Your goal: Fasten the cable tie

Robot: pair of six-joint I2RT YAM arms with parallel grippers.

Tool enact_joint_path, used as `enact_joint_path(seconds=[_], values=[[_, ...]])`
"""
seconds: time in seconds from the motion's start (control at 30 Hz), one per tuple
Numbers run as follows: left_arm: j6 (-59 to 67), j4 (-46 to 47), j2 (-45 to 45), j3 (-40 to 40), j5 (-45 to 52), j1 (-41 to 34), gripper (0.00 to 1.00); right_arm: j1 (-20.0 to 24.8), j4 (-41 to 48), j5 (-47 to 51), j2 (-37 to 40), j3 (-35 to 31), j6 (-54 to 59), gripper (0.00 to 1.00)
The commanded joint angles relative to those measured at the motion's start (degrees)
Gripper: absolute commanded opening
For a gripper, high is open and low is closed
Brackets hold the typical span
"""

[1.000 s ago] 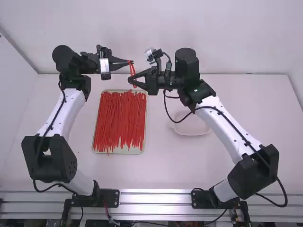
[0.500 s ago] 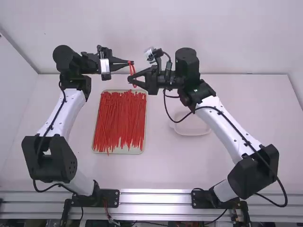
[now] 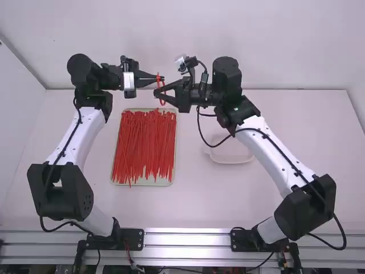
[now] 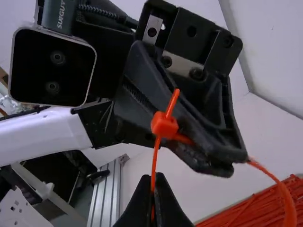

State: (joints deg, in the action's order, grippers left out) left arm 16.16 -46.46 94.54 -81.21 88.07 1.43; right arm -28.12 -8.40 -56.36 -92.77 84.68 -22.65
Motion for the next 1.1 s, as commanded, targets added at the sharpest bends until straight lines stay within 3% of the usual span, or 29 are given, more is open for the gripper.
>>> enact_joint_path(seconds=[0.0,1.07], values=[[0.0,0.1,-0.8,0.5,1.6,-1.5,0.02,-0.1,-0.7,0.8,0.1,0.8,-0.3,0.0],[1.3,-9.0,-0.8,9.3,1.6,-3.8,0.02,3.6,-5.0,2.2,0.1,0.8,-3.4,0.0]])
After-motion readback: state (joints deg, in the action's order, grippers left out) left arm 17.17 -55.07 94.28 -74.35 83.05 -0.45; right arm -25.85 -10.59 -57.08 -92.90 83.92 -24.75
